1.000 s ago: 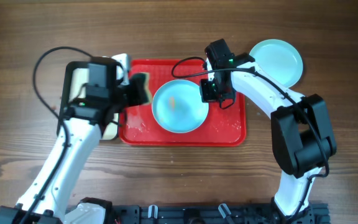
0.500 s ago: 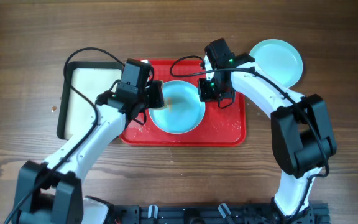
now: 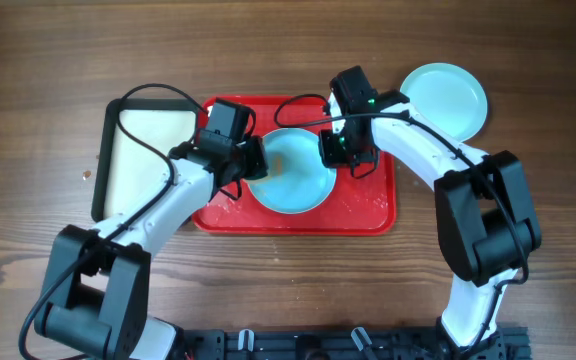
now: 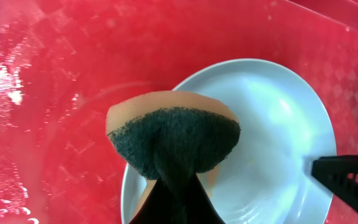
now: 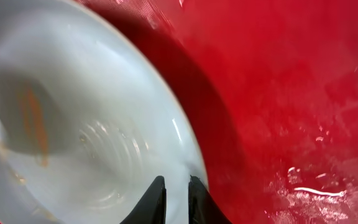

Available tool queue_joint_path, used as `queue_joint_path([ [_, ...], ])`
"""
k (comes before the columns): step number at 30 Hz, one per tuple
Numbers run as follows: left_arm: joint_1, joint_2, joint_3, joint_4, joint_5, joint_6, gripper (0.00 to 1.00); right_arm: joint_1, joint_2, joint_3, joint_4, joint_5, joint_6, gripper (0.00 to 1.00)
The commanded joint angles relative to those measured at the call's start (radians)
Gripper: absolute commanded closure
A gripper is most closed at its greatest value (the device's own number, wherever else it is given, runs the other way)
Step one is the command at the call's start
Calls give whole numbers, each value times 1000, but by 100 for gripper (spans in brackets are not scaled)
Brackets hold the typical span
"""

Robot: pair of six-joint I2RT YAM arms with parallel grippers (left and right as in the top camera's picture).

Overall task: Clean dirty plates on tray and stack at the side
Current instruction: 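Move the sponge from the black tray onto the plate with the left gripper, then scrub the plate with the sponge while the right gripper holds the rim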

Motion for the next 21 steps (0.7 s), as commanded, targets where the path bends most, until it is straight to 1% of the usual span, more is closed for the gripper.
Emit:
queue_joint_path([
  [1, -17, 12, 19, 7, -8, -17, 96, 1, -5, -24, 8, 13, -4, 84],
  [2, -17, 12, 19, 10, -7, -17, 96, 0, -5, -24, 16, 9, -29, 84],
  [4, -17, 12, 19, 11, -7, -17, 96, 0, -16, -13, 26, -40, -84, 81],
  [7, -17, 12, 19, 13, -7, -17, 96, 0, -63, 14, 19, -53, -91, 76],
  [9, -18, 12, 19, 15, -7, -17, 96, -2, -108, 20, 24, -42, -106, 73],
  [12, -18, 12, 19, 14, -6, -17, 96, -8, -176, 20, 4, 63, -104, 68],
  [14, -18, 12, 19, 14, -6, -17, 96, -15, -199, 19, -32, 150, -100, 68],
  [16, -18, 12, 19, 14, -6, -17, 96, -20, -198, 17, -62, 189, -76, 68],
  [21, -18, 12, 19, 18, -6, -17, 96, -24, -175, -43, -30, 183, -74, 69],
])
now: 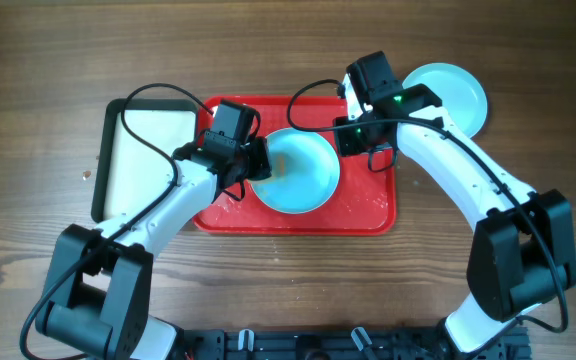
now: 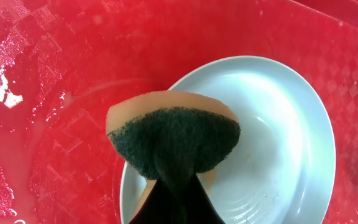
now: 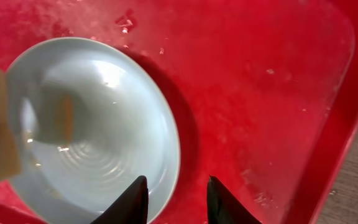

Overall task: Clean dirty plates on tray and stack at the side
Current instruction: 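Scrub the plate with the sponge while the right gripper holds the rim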

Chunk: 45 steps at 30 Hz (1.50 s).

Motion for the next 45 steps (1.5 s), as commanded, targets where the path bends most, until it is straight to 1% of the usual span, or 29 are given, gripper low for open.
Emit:
queue_joint_path([
  [1, -4, 10, 19, 10, -6, -14, 96, -1, 29, -53, 34, 29, 8, 69],
  [8, -4, 10, 19, 10, -6, -14, 96, -1, 45, -200, 211, -95, 14, 70],
  [12, -4, 10, 19, 10, -6, -14, 96, -1, 45, -255, 283, -99, 37, 77],
  [15, -4, 10, 19, 10, -6, -14, 96, -1, 45, -268, 298, -99, 61, 84],
  [22, -3, 10, 19, 10, -6, -14, 96, -1, 45, -268, 301, -102, 91, 87],
  [23, -3, 10, 19, 10, -6, -14, 96, -1, 45, -268, 302, -111, 92, 89],
  [25, -4, 10, 19, 10, -6, -14, 96, -1, 45, -268, 303, -118, 136, 96],
  [40, -4, 10, 18, 16, 19, -14, 96, 5, 45, -268, 314, -133, 162, 95],
  [45, -3, 43, 18, 35, 12, -14, 96, 5, 45, -268, 314, -133, 162, 96],
])
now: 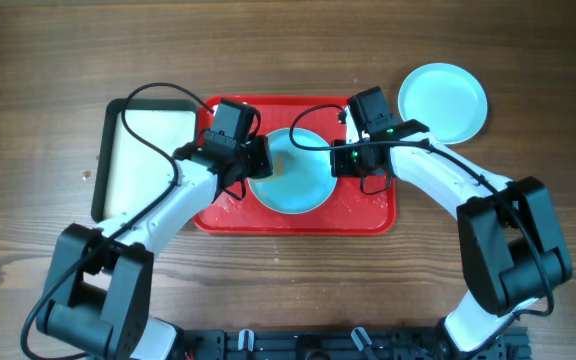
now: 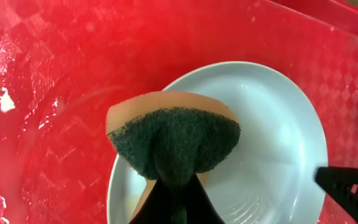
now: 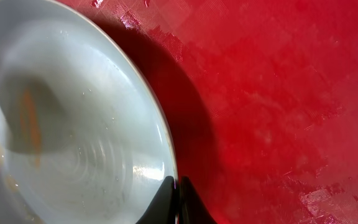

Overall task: Clean dirty plates on tray and stack at the side
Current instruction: 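Scrub the plate with the sponge while the right gripper holds the rim, then keep scrubbing the plate surface with the sponge in the left gripper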

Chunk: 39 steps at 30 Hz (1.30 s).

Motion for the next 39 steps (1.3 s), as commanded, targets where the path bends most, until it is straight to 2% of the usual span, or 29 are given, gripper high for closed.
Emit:
queue_joint_path([
  [1, -4, 43, 18, 14, 5, -16, 96, 5, 16, -9, 5, -18, 11, 96],
  [13, -41, 192, 18, 61, 42, -88, 96, 20, 16, -9, 4, -62, 10, 95],
  [22, -41, 204, 18, 61, 220, -93, 96, 98, 16, -9, 28, -61, 10, 96],
  [29, -41, 203, 19, 69, 330, -92, 96, 102, 16, -9, 31, -57, 11, 96],
  [33, -41, 160, 19, 69, 343, -87, 96, 102, 16, -9, 31, -53, 11, 96],
  [39, -41, -28, 19, 55, 302, -49, 96, 102, 16, -9, 31, -50, 11, 96],
])
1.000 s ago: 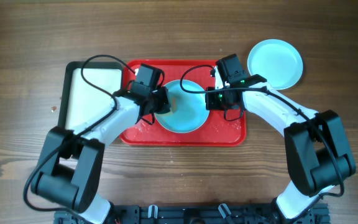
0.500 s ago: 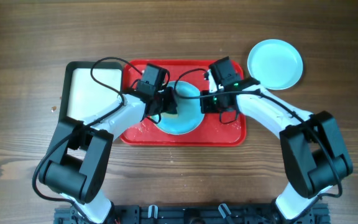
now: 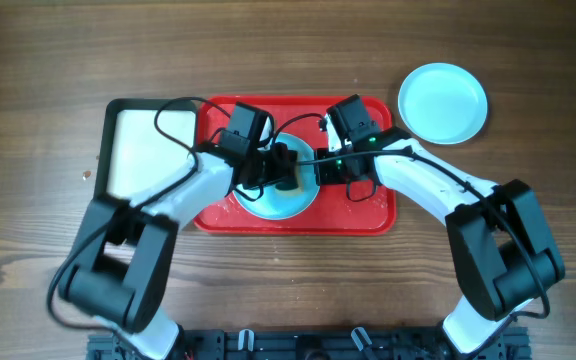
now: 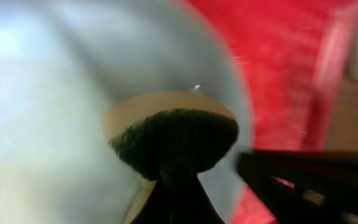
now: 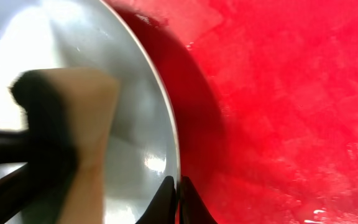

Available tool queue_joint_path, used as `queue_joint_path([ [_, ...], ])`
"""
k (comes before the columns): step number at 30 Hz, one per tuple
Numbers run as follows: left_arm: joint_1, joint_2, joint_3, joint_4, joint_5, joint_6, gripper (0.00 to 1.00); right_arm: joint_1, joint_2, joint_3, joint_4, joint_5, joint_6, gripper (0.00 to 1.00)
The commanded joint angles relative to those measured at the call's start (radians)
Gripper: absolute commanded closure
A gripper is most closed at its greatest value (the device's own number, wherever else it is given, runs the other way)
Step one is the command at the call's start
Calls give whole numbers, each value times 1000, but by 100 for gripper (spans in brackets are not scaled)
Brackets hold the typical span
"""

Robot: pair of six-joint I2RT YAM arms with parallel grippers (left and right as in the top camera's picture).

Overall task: Clean dirty plates on tray and stack at the side
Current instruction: 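Keep scrubbing the plate surface with the sponge in the left gripper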

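A light blue plate (image 3: pixel 268 198) lies on the red tray (image 3: pixel 368 212). My left gripper (image 3: pixel 286 166) is shut on an orange sponge with a dark green scouring face (image 4: pixel 169 134), which it holds inside the plate (image 4: pixel 42 124) near the right rim. My right gripper (image 5: pixel 177 186) is shut on that right rim, one finger on each side of the plate's edge (image 5: pixel 166 124). The sponge (image 5: pixel 73 124) also shows in the right wrist view. A second light blue plate (image 3: pixel 443 103) sits on the table to the right of the tray.
A black-rimmed white tray (image 3: pixel 143 150) lies left of the red one. The red tray's floor (image 5: pixel 278 124) is wet and glossy. Cables loop over both arms above the tray. Bare wooden table (image 3: pixel 288 50) surrounds everything.
My left gripper has moved right with the sponge, from the plate's left edge to inside it near the right rim. The right gripper still pinches the rim; the plate sits slightly lower left.
The left gripper held the sponge at the plate's left edge throughout. The right gripper was first at the plate's right rim with fingers slightly apart, then open higher above the tray, then shut on the rim. Now the sponge is in the held plate.
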Motion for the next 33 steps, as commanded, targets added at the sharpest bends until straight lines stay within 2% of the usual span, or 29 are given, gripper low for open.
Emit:
queue_joint_path([
  [1, -10, -190, -1, -14, -22, 23, 96, 10, 16, -5, 5, -34, 7, 96],
  [7, -10, -376, -1, -121, -269, 22, 96, 10, 16, -5, 3, -34, 7, 96],
  [10, -10, -395, -1, -178, -380, 22, 96, 10, 16, -5, 4, -34, 7, 96],
  [14, -10, -382, -1, -235, -459, 21, 96, 10, 16, -5, 4, -34, 7, 96],
  [24, -10, -262, -1, -245, -466, 2, 96, 10, 16, -5, 4, -34, 7, 96],
  [33, -10, -158, -1, -184, -396, 2, 96, 10, 16, -5, 5, -34, 7, 96],
])
